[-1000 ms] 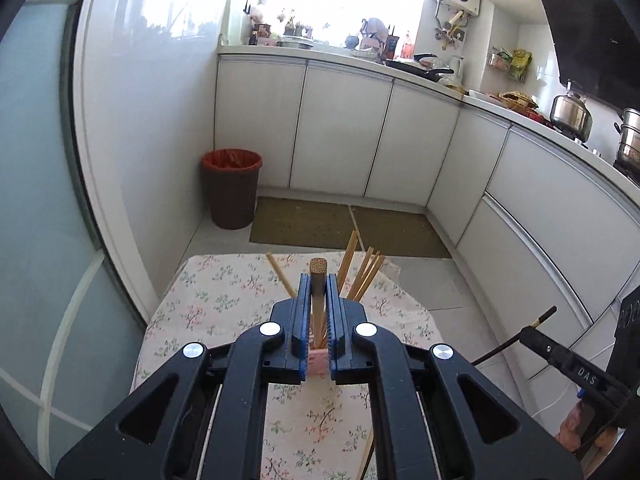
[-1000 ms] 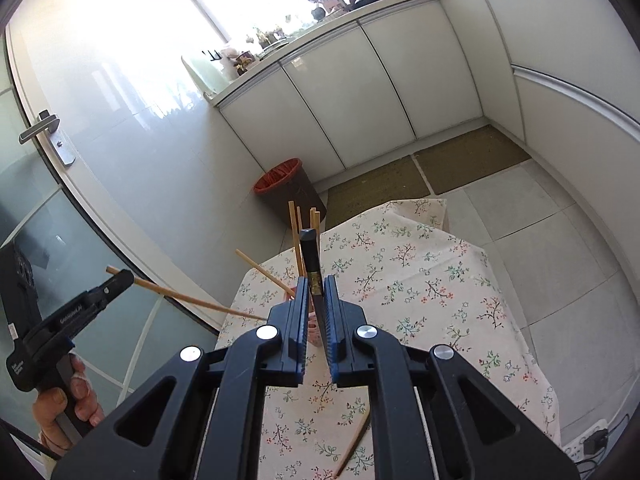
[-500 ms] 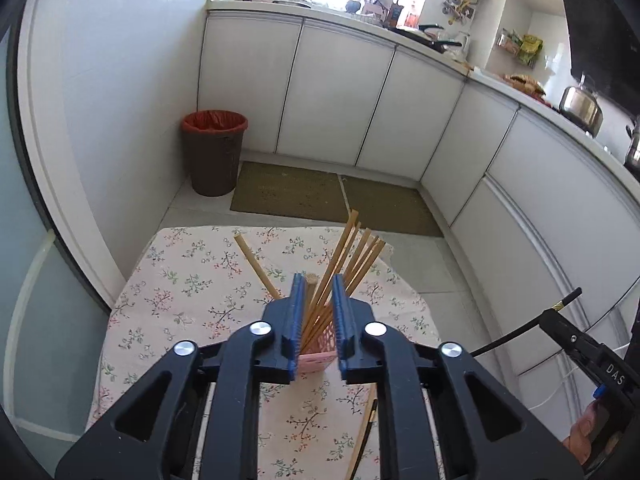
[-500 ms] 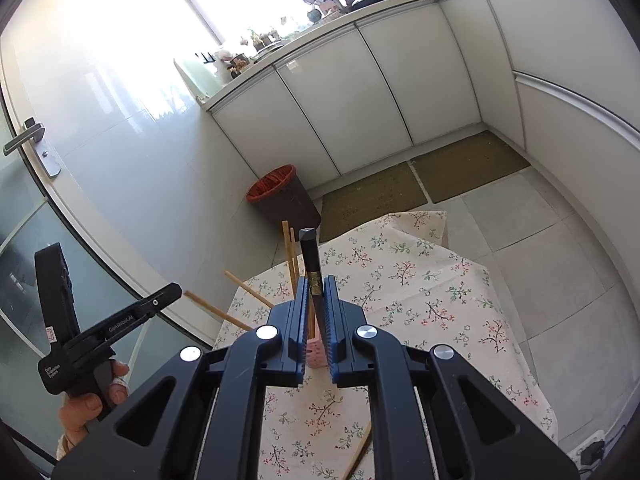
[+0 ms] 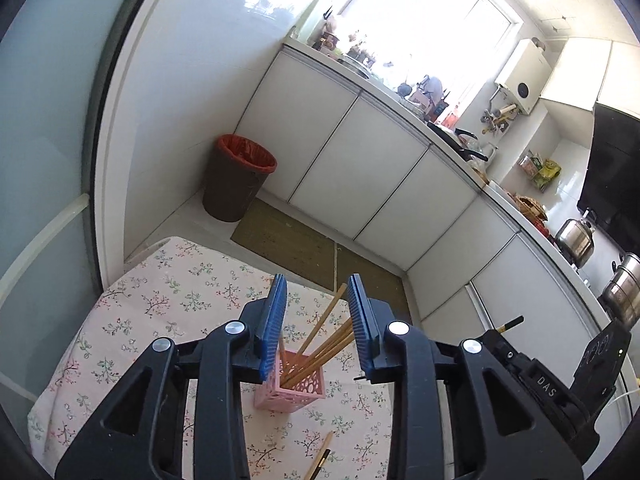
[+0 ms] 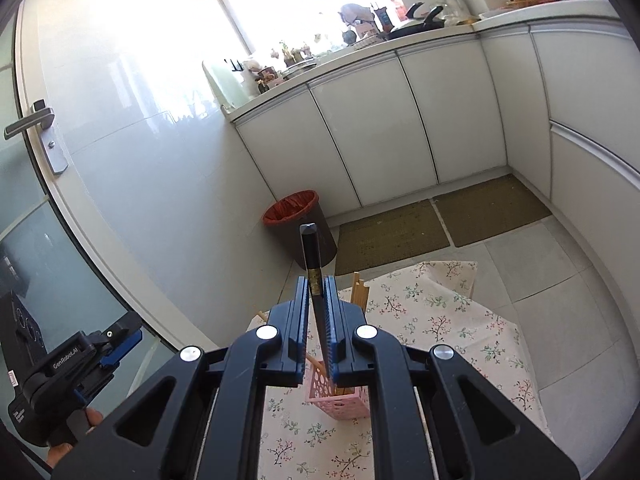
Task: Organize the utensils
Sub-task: 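Drop both held chopsticks into the pink basket with the left and right grippers, then lower the left gripper onto a wooden chopstick and close it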
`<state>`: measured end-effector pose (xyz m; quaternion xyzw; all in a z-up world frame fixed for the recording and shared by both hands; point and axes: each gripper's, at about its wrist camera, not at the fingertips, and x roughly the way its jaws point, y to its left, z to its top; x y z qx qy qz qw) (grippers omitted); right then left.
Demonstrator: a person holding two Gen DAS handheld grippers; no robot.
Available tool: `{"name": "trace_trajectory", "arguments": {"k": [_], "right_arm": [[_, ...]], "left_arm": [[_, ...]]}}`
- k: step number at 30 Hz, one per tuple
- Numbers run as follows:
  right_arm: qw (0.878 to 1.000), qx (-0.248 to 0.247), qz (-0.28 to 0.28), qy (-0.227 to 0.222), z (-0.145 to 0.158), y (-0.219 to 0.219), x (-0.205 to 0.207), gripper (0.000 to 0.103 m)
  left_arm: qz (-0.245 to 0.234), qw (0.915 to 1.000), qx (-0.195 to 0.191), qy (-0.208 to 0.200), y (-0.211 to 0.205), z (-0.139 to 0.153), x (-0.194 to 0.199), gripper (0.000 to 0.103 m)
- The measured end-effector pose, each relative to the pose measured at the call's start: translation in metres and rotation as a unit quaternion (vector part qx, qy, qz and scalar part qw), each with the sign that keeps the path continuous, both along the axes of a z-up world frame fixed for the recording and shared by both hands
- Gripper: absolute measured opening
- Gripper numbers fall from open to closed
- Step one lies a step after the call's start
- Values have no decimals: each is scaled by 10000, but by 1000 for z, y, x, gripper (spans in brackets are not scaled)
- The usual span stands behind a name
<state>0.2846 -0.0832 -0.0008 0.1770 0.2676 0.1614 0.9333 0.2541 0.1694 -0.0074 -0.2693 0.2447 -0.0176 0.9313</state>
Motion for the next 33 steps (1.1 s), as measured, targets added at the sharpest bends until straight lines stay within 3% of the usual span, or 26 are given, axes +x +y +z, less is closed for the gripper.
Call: {"name": "trace_trajectory", "arguments": {"k": [9, 19, 25, 33], "right_arm": [[9990, -383, 194, 133, -26, 42, 22, 12], [9988, -480, 108, -56, -17, 35, -2, 16], [9993, -362, -88, -6, -25, 14, -18, 33], [9986, -302, -421, 60, -40, -13, -36, 73]], "left_arm": [[-3, 9998, -170, 97, 24, -12, 0, 30], [-86, 9998, -135, 133, 20, -13, -3, 35], [-317, 9991, 95, 250, -2, -18, -2, 47], [-512, 9969, 346, 491, -30, -32, 0, 71]]}}
